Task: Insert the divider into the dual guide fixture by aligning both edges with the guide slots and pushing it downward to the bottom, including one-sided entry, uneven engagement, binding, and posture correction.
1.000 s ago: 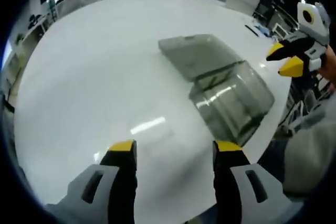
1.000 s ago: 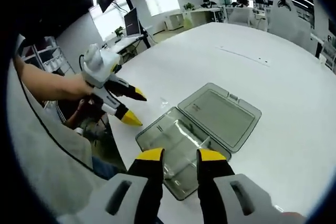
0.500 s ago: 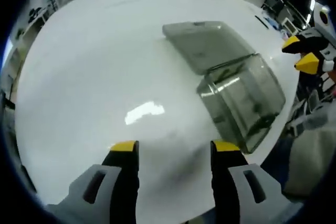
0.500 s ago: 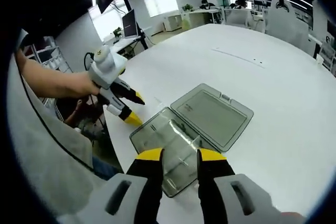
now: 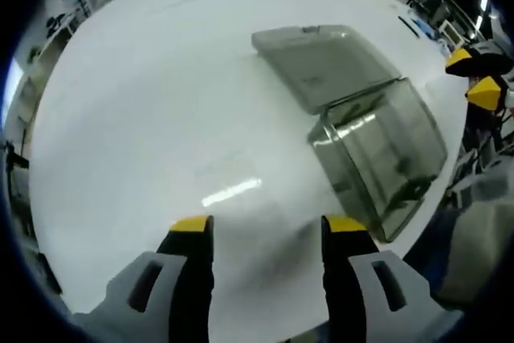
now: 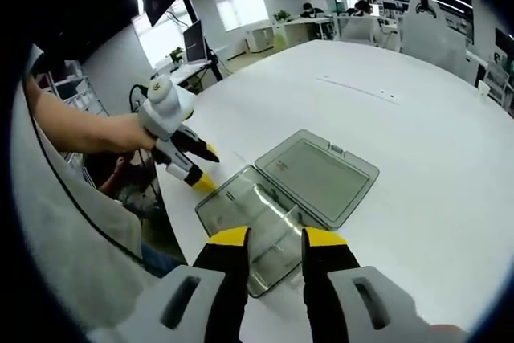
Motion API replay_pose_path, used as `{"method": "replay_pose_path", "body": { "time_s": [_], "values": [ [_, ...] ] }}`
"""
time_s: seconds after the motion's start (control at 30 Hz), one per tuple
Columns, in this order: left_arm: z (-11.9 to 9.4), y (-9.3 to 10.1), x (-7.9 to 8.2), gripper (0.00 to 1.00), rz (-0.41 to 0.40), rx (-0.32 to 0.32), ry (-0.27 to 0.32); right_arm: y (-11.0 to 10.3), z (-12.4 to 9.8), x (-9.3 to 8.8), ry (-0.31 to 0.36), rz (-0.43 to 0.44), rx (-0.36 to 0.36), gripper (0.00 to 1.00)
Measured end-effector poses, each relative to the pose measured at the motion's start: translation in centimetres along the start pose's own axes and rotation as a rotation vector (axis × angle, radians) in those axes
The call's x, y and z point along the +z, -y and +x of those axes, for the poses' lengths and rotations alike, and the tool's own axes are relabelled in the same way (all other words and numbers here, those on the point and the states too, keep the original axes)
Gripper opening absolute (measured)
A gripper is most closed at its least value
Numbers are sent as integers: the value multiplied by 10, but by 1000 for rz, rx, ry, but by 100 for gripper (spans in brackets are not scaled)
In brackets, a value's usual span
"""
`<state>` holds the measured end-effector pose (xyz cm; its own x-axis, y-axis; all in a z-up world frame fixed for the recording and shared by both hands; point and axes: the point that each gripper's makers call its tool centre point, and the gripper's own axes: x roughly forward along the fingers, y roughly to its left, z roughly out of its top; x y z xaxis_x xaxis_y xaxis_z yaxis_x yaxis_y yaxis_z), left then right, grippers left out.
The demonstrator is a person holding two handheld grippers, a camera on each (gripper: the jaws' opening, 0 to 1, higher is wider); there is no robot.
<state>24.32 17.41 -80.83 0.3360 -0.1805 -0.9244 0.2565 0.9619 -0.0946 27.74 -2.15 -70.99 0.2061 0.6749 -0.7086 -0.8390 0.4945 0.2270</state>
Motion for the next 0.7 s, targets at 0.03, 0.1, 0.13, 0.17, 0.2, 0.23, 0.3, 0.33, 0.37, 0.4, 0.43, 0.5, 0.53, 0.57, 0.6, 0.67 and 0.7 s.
{"method": "replay_pose_path", "body": {
  "time_s": [0.03, 0.1, 0.13, 0.17, 0.2, 0.23, 0.3, 0.33, 0.37, 0.4, 0.43, 0.5, 0.53, 0.57, 0.6, 0.67, 0.7],
  "values": [
    [0, -1, 0, 52, -2, 2, 1, 0, -1, -1, 1, 0, 0, 21],
    [0, -1, 0, 52, -6, 3, 3, 2, -2, -3, 0, 3, -2, 21],
    [1, -1, 0, 52, -7, 5, 1, 2, -2, -3, 1, 6, -1, 21],
    [0, -1, 0, 52, -5, 6, -2, 3, -2, -4, 1, 7, -1, 21],
    [0, 0, -1, 52, -2, 8, -7, 3, -2, -5, 0, 8, -1, 21],
    [1, -1, -1, 52, -1, 9, -6, 3, -2, -5, 0, 8, -1, 21],
    [2, -2, -1, 52, -3, 14, -11, 3, -3, -6, 1, 9, 0, 21],
    [2, -2, 0, 52, -7, 17, -8, 3, -4, -6, 3, 10, 0, 21],
    [1, -2, 0, 52, -9, 20, -7, 3, -4, -7, 3, 11, 0, 21],
    [1, -3, 0, 52, -10, 21, -11, 4, -4, -7, 3, 13, 2, 21],
    [2, -3, 0, 52, -11, 23, -15, 4, -4, -7, 2, 13, 2, 21],
    [2, -5, -1, 52, -13, 33, -22, 4, -5, -8, 1, 10, 2, 21],
    [2, -5, -1, 52, -14, 34, -24, 4, -5, -8, 2, 10, 2, 21],
    [3, -5, -1, 51, -16, 33, -25, 4, -5, -8, 4, 12, 4, 21],
    [3, -5, -2, 51, -14, 33, -31, 4, -6, -8, 4, 12, 4, 21],
    [5, -5, -3, 51, -6, 39, -38, 5, -6, -8, 2, 10, 5, 21],
    [6, -5, -4, 51, -14, 39, -43, 5, -6, -8, 4, 9, 4, 21]
  ]
}}
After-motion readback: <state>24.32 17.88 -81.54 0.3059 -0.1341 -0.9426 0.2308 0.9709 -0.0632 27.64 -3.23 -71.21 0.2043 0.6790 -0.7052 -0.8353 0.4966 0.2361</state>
